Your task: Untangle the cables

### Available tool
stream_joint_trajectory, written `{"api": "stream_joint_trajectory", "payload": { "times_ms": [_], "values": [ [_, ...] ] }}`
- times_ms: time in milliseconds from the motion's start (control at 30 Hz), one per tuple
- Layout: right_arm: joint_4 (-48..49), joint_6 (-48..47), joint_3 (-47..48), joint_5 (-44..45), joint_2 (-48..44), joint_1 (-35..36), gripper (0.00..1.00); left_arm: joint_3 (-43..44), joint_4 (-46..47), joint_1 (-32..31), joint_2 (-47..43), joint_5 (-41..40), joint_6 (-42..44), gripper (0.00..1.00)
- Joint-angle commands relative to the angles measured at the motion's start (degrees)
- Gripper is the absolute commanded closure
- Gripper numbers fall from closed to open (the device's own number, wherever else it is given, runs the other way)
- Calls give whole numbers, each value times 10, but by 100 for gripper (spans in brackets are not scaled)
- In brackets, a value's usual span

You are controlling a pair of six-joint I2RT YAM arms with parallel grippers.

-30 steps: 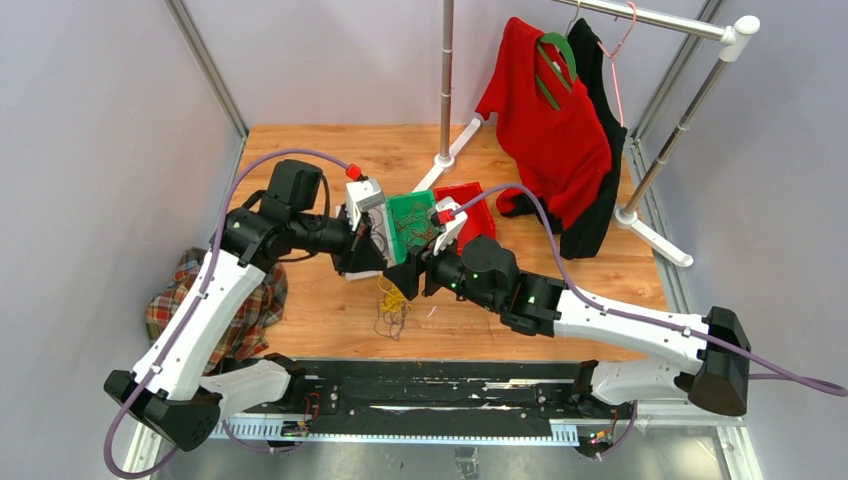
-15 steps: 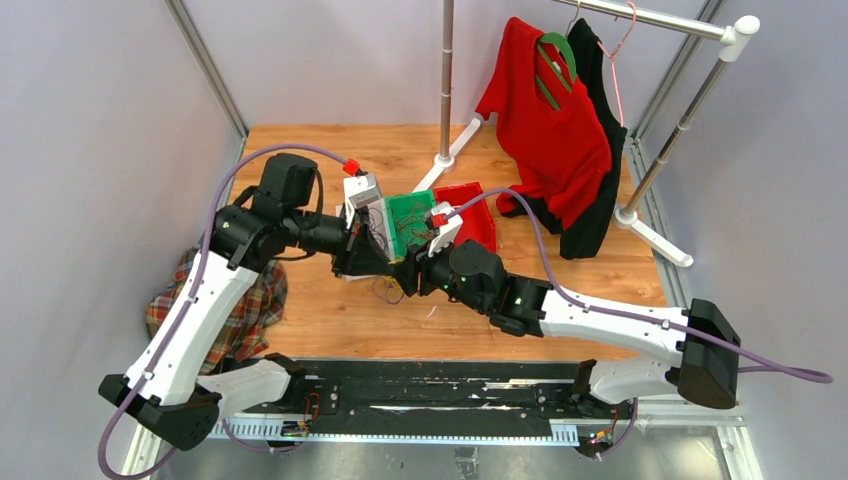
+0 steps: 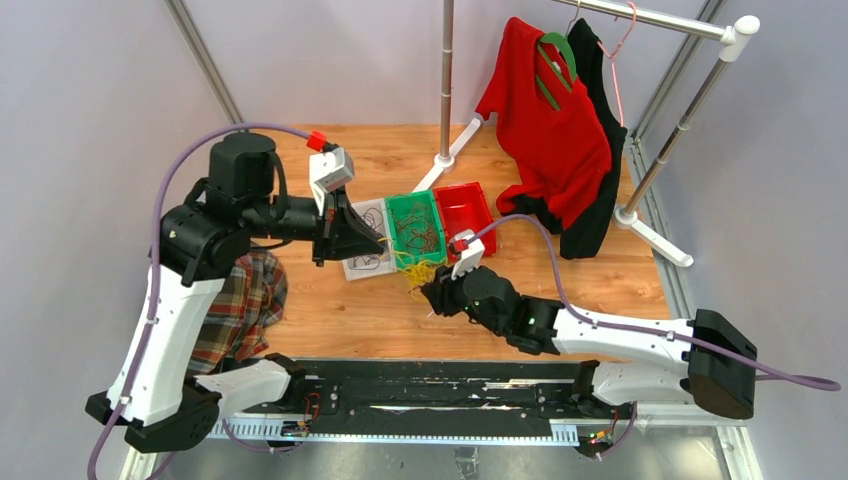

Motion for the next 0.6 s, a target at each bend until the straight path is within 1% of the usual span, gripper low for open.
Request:
{"api": "stream_joint_trajectory", "payload": {
  "times_ms": [0, 300, 467, 567],
  "values": [
    [2, 36, -42, 34, -27, -1, 67, 66, -6, -4, 7, -18, -14, 100],
    [-1, 72, -101, 37, -37, -1, 73, 203, -7, -4, 45, -79, -21, 100],
    [-18, 87, -109, 43, -21, -1, 82, 273, -7, -4, 66, -109, -9, 100],
    [-33, 82, -102, 43, -23, -1, 85, 278, -6, -4, 68, -124, 6, 100]
  ]
}}
